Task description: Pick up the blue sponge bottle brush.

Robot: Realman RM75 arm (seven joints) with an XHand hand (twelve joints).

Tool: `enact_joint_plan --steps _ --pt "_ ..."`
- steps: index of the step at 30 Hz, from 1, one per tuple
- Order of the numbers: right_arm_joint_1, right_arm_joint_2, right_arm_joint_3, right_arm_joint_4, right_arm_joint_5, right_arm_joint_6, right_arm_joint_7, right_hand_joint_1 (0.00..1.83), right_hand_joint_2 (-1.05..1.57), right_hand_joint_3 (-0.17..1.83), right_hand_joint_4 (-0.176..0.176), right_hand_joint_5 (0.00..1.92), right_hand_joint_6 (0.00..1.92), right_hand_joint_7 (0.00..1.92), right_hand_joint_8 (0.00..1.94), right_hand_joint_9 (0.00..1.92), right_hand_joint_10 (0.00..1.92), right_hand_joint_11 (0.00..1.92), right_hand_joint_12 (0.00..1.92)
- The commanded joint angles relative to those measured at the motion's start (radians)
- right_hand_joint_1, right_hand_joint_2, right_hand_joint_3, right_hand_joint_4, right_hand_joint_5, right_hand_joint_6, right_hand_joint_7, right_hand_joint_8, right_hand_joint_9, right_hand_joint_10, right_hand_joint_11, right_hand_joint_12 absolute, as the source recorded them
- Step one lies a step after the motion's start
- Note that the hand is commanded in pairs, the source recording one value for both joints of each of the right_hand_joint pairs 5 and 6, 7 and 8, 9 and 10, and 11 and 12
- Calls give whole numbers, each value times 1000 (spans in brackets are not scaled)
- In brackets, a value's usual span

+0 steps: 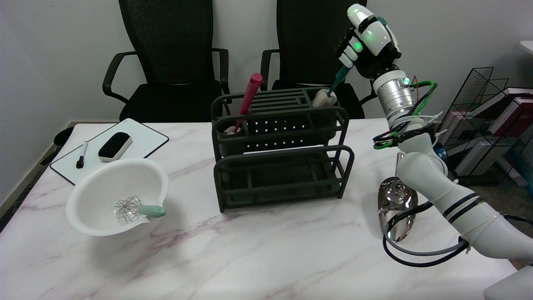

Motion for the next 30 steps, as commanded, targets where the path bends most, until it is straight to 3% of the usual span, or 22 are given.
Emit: enact_joint_plan --steps 1,22,30 --pt "-43 1 38 173 -8 8 -4 994 1571 562 0 1920 1920 1920 1920 1920 1920 1920 1920" --pt "-154 -3 91 464 -95 13 -16 1013 1571 486 0 1920 1920 1920 1920 1920 1920 1920 1920" --pt "-268 1 6 470 -147 151 -4 1018 1571 528 0 1920 1920 1920 1920 1920 1920 1920 1920"
